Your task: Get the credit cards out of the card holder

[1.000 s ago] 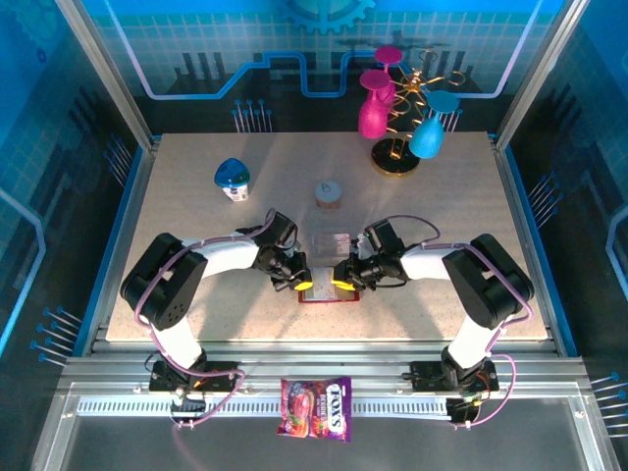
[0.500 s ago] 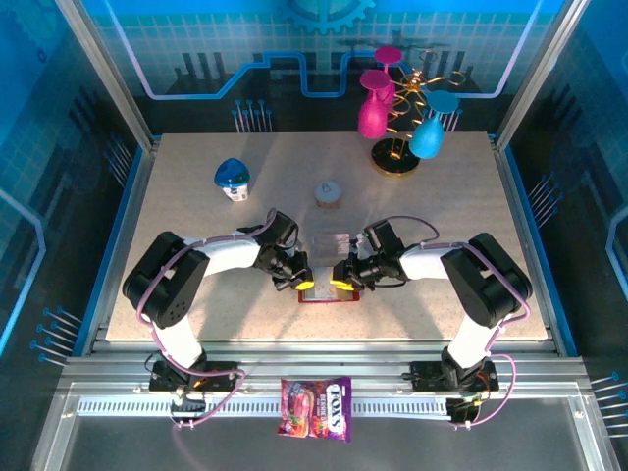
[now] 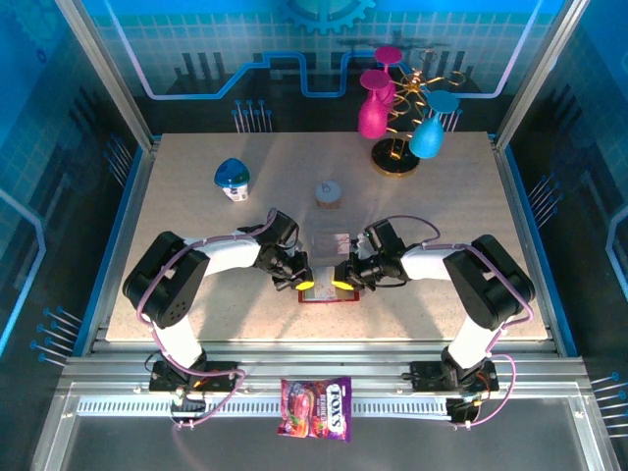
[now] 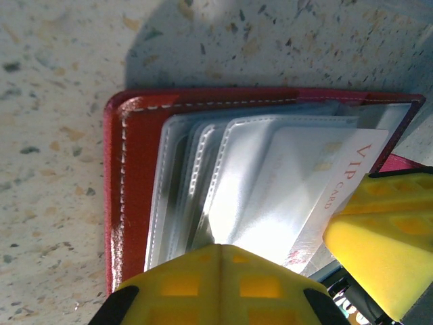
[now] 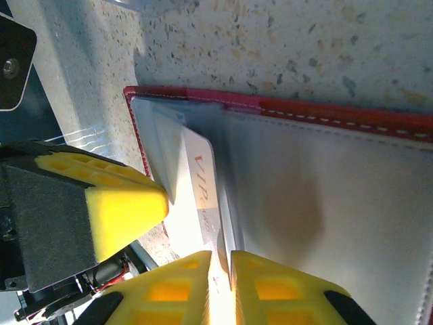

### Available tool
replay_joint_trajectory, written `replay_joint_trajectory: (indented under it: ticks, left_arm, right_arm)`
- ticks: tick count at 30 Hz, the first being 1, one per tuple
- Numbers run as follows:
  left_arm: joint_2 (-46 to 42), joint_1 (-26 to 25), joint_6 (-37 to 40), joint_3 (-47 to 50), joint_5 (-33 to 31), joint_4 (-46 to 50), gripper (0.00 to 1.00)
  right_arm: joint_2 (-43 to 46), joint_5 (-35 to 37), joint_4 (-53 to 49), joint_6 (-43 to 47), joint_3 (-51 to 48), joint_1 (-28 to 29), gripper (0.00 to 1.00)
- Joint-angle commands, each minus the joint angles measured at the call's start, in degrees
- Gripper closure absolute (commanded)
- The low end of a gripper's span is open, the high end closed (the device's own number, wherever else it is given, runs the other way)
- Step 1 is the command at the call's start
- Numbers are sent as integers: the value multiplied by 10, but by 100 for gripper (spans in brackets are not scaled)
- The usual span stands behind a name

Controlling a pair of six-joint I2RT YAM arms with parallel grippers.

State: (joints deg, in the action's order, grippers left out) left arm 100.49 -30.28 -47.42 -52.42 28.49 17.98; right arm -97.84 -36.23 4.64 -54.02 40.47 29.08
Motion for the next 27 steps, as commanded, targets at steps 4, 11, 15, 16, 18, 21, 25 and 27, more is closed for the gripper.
replay_joint_trajectory:
  ticks: [4,11,15,16,18,21,25,27]
  left_arm:
    - [22,-5,15,-7,-18,40,96]
    - [23,-5,18,-9,-19,45,96]
    - [23,-5,18,-11,-19,45,96]
    - [24,-6,18,-11,-20,47,96]
    - [23,-5,19,-10,-20,48,96]
    - [23,-5,21,-9,-21,50,96]
    - [23,-5,21,-11,-22,52,95]
    - [22,-5,22,-12,-22,53,95]
  right_arm:
    - [-3,-2,4,0,2,0,84]
    - [-14,-9,25,-2,-3,0,83]
    - [-16,-10,27,-3,-4,0,85]
    - [-16,-9,26,-2,-5,0,86]
    - [-14,-8,21,1,-6,-1,87]
    - [-6,-3,7,10,-7,-5,90]
    - [5,0,-8,21,-10,-14,92]
    - [10,-2,-15,27,-12,-20,93]
